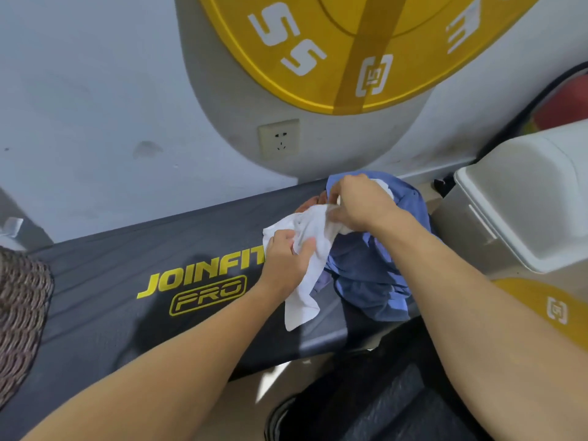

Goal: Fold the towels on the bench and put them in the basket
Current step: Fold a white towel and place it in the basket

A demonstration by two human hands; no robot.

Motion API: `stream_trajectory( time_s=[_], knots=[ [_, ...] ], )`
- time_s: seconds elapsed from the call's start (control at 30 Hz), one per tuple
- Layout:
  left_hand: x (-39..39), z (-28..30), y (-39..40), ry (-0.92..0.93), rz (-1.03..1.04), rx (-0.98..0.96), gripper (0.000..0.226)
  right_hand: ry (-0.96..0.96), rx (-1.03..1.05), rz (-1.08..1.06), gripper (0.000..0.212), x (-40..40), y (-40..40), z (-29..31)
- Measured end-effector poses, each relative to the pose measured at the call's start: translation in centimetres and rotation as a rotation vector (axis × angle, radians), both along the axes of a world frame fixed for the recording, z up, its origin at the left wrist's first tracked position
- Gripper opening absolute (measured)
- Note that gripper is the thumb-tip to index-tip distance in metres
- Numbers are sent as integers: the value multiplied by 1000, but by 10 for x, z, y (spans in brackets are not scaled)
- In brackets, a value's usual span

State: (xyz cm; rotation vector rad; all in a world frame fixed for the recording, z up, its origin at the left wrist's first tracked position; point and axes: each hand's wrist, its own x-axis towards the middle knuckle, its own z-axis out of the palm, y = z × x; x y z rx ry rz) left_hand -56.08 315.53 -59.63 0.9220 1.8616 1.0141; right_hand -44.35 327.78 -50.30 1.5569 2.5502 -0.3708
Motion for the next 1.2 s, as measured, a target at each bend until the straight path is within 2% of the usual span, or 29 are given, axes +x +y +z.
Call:
stream_trajectory(
  time_s=[0.07, 0.17, 0.3, 0.43, 0.5, 0.53, 0.67, 0.73, 0.77, 0.9, 0.97, 1.03, 1.1, 1.13, 1.2],
  knots=[
    [-3, 16, -3, -240, 132, 111, 18, 222, 16, 9, 7, -14, -10, 12],
    [-23, 43, -20, -459, 160, 199, 40, 557, -129, -4, 6, -40, -40, 21],
    [-70, 74, -58, -474, 197, 188, 35, 920, -506, -120, 13, -75, -84, 20],
    [-127, 93, -107, -280, 158, 112, 30, 1058, -772, -42, 22, -105, -121, 19],
    [-153, 97, -137, -201, 126, 58, 30, 1001, -833, 90, 29, -115, -136, 17],
    [-166, 96, -154, -141, 101, 20, 27, 912, -813, 182, 33, -119, -143, 14],
    [-209, 77, -209, 279, -34, -230, 15, 298, -561, 571, 45, -121, -151, -13],
    [-226, 62, -221, 423, -19, -329, 16, 57, -476, 579, 55, -117, -141, -32],
    [-233, 55, -223, 451, 4, -363, 16, 18, -474, 515, 58, -115, -134, -40],
    [-257, 33, -226, 450, 116, -430, 19, 222, -502, 150, 67, -112, -121, -66],
    [-261, 26, -230, 435, 161, -457, 27, 241, -453, 102, 69, -113, -121, -79],
    [-258, 21, -233, 541, 180, -380, 41, 191, -412, 121, 70, -115, -122, -89],
    [-252, 20, -232, 782, 46, -151, 51, 185, -377, 115, 63, -119, -121, -93],
    [-248, 23, -230, 843, -76, -43, 53, 197, -367, 107, 57, -120, -120, -94],
    [-238, 25, -228, 820, -313, 24, 55, 201, -357, 110, 43, -123, -118, -93]
  ],
)
